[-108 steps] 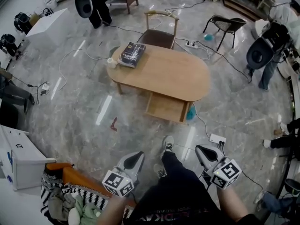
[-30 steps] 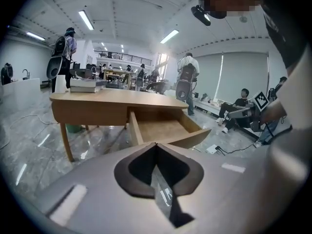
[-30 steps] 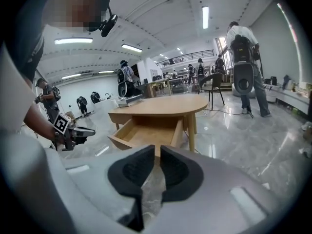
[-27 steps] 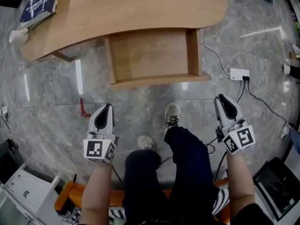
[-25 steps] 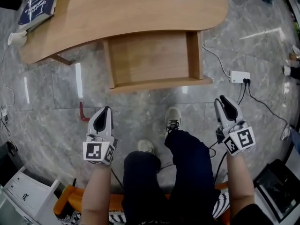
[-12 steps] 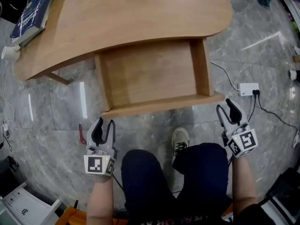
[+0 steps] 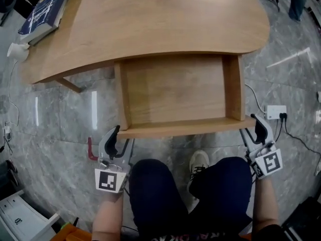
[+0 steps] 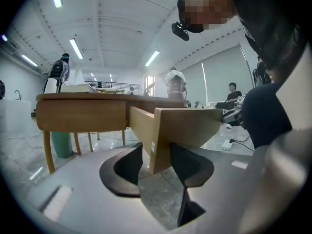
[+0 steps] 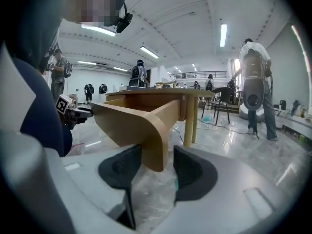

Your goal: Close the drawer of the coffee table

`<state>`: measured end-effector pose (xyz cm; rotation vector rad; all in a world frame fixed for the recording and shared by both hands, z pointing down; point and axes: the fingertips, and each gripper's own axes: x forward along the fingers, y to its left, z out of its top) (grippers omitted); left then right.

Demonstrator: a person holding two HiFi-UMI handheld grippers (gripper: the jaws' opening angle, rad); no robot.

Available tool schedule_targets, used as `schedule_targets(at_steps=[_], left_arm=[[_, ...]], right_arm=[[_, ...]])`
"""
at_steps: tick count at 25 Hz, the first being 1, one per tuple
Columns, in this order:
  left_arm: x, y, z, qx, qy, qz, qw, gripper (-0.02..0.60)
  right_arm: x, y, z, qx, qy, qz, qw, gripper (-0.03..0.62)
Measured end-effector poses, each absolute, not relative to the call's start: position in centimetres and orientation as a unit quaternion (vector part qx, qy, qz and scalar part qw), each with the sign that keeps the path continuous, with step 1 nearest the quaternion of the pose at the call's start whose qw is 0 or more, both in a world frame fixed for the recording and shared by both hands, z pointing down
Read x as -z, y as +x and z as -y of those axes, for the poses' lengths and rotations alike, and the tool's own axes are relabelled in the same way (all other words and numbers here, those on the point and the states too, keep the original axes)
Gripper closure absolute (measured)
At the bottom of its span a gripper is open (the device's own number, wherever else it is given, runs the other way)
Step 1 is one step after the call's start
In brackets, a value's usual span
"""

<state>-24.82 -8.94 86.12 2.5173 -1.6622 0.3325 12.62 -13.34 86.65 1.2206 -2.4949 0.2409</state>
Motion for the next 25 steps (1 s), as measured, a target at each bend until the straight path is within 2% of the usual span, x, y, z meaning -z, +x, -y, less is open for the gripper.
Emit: schedule_targets(at_steps=[9,18,25], left_arm=[[-85.2,-24.3,9.0,-0.141,0.837,0.528,0.034,0.403],[-84.5,-24.9,9.9,-0.125,0.833,0.537,0.037,0.421],[-83.5,-24.6,11.3,-0.115,0.832,0.542,0.035,0.426]], right_arm=[[-86.5,12.6,12.7,-0.089,0.46,0.868,0.163,0.402],[-86.6,11.7,12.4,-0.081,0.457,0.869,0.173,0.404],[-85.2,11.6,14.3,-0.076,0.469,0.868,0.146,0.404]])
